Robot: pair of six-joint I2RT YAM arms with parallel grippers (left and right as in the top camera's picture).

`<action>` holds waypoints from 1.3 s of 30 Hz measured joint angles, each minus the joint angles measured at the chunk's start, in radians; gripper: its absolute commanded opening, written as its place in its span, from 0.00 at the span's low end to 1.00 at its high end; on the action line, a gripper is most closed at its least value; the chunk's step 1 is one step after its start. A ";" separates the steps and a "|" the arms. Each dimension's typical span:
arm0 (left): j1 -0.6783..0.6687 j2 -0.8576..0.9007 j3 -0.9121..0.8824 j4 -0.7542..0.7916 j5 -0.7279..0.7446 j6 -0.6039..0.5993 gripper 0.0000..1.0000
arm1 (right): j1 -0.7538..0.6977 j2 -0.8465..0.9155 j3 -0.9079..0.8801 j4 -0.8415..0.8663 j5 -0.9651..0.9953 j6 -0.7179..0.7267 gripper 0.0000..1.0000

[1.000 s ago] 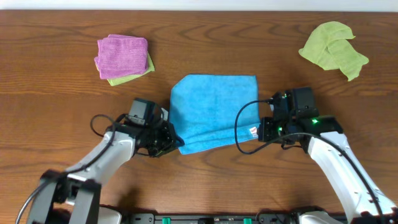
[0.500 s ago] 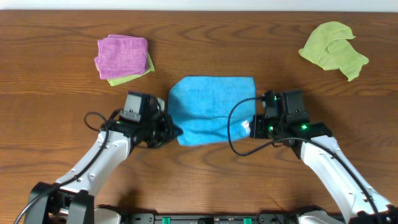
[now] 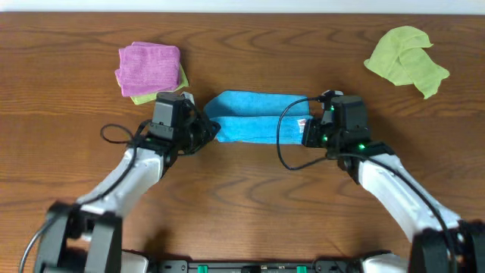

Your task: Fold the cloth

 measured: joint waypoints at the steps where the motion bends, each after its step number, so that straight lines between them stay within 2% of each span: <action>1: 0.000 0.034 0.007 0.018 -0.001 -0.009 0.06 | 0.000 0.021 0.009 0.007 0.007 0.000 0.01; 12: 0.014 0.234 0.212 0.046 -0.029 -0.018 0.06 | 0.000 0.169 0.100 0.138 0.080 -0.005 0.01; 19: 0.015 0.305 0.222 0.087 -0.042 -0.018 0.06 | 0.000 0.222 0.108 0.183 0.096 -0.011 0.01; 33: 0.014 0.341 0.229 0.121 -0.107 -0.018 0.06 | 0.000 0.328 0.109 0.294 0.099 -0.021 0.01; 39: 0.014 0.402 0.230 0.184 -0.106 -0.020 0.06 | 0.002 0.352 0.109 0.299 0.116 -0.021 0.01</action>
